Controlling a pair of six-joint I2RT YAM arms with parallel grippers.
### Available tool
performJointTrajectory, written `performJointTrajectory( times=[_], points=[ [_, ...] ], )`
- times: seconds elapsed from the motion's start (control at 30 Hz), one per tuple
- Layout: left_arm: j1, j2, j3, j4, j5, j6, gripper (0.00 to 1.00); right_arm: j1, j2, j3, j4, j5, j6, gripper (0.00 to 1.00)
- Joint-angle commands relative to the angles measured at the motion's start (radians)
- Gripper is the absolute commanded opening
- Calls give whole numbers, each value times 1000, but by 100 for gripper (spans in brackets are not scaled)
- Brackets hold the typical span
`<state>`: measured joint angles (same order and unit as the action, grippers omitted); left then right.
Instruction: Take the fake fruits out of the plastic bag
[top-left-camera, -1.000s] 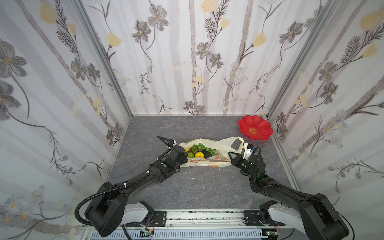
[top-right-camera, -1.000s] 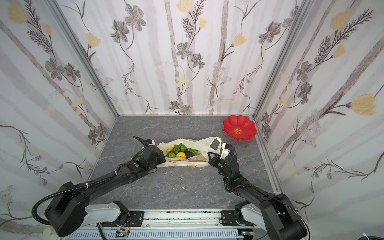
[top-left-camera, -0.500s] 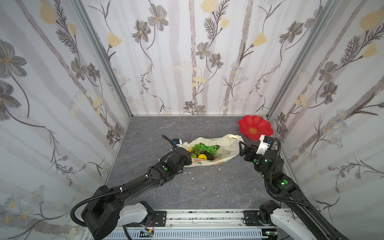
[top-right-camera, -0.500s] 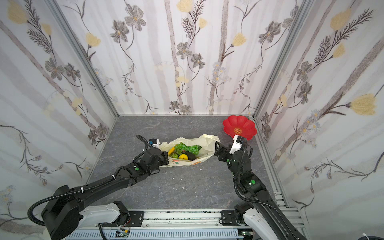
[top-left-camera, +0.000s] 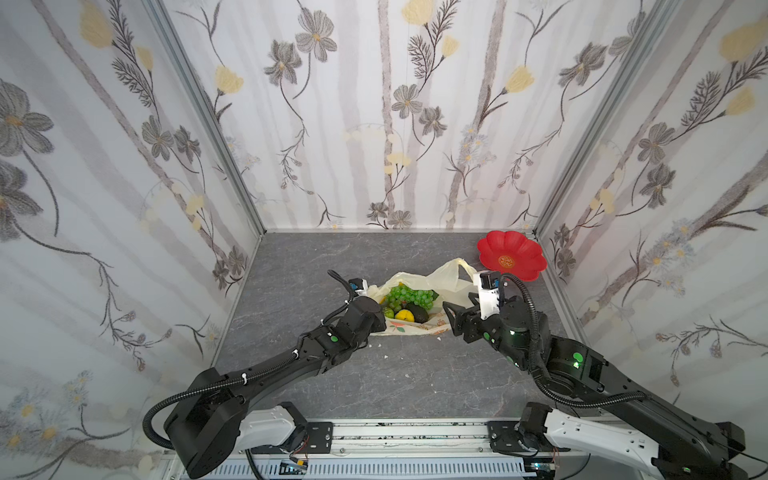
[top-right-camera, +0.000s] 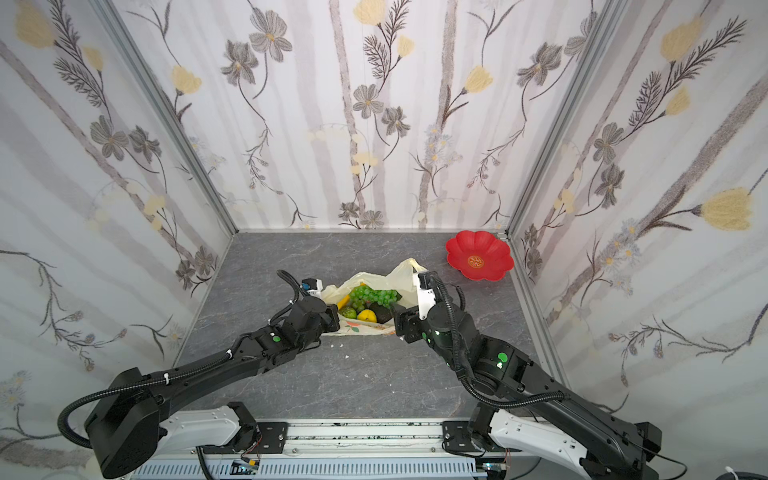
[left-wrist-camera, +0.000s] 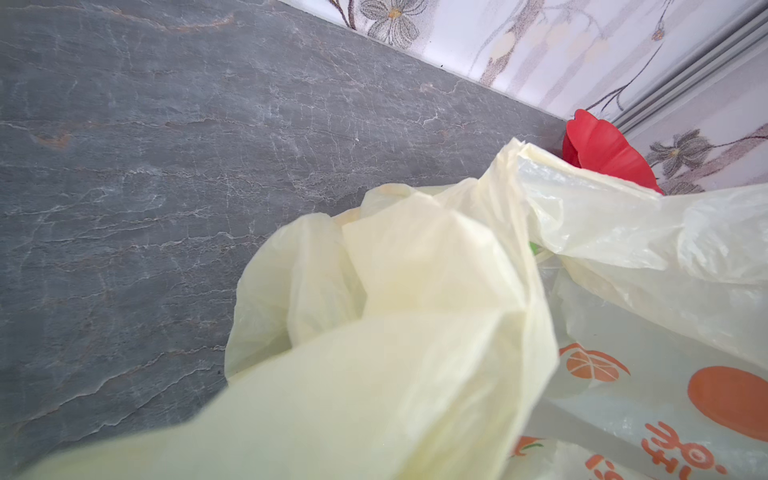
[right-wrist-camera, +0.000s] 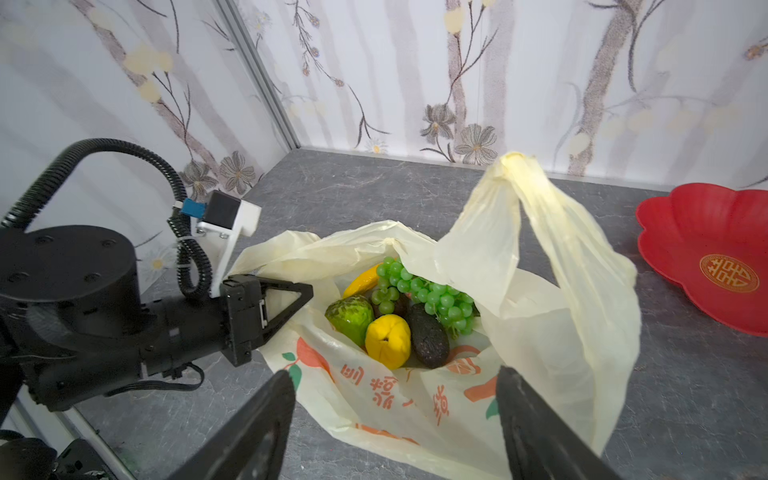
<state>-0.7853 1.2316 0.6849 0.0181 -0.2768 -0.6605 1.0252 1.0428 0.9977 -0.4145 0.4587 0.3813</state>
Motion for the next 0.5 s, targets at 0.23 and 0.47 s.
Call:
performJointTrajectory(
  times=[0.23,0.47],
  points=[
    [-5,-6,-13,31,-35,-10,0,-132,373,84,-215,216,69,90],
    [-6,-6,-25,38,-16,-16,0,-275,544,39,-133,231,48,94]
  ],
)
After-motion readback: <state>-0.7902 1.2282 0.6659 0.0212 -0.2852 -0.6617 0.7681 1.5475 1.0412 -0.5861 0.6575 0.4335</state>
